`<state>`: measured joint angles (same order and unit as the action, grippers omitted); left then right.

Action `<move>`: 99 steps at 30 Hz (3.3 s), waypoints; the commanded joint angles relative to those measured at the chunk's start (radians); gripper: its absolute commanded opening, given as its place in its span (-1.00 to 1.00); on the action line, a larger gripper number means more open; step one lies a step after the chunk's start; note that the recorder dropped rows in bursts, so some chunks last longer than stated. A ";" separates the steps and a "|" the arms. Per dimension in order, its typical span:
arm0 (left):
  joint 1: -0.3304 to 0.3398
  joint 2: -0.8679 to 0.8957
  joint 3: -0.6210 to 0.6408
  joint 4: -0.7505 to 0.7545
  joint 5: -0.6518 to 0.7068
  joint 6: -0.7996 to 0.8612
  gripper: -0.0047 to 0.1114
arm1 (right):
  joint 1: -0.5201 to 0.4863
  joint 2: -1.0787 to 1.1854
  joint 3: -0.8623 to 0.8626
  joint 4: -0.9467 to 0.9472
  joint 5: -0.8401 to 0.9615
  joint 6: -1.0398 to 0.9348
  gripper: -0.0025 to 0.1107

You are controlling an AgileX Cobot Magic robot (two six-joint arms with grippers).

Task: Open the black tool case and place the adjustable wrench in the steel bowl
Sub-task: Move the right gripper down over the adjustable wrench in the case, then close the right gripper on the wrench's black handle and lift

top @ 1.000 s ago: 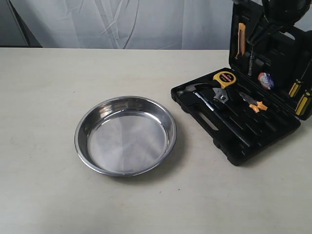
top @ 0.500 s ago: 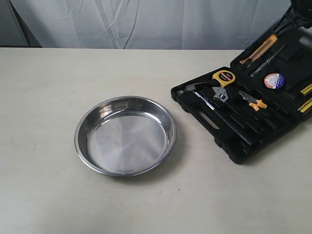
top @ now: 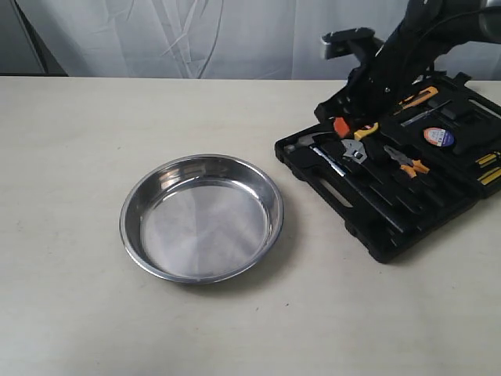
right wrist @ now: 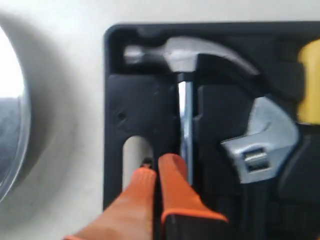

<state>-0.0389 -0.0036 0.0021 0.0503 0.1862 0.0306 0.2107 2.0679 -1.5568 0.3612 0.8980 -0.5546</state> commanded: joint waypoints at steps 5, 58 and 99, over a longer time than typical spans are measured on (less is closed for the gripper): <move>-0.004 0.004 -0.002 -0.004 -0.006 -0.001 -0.91 | 0.011 -0.011 0.025 -0.157 0.323 0.238 -0.94; -0.004 0.004 -0.002 -0.004 -0.006 -0.001 -0.91 | -0.022 0.128 0.115 -0.396 -0.159 0.200 -0.22; -0.004 0.004 -0.002 -0.004 -0.006 -0.001 -0.91 | -0.022 0.003 0.115 -0.236 -0.128 0.190 -0.97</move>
<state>-0.0389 -0.0036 0.0021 0.0503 0.1862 0.0306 0.1897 2.1103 -1.4398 0.1131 0.7655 -0.3643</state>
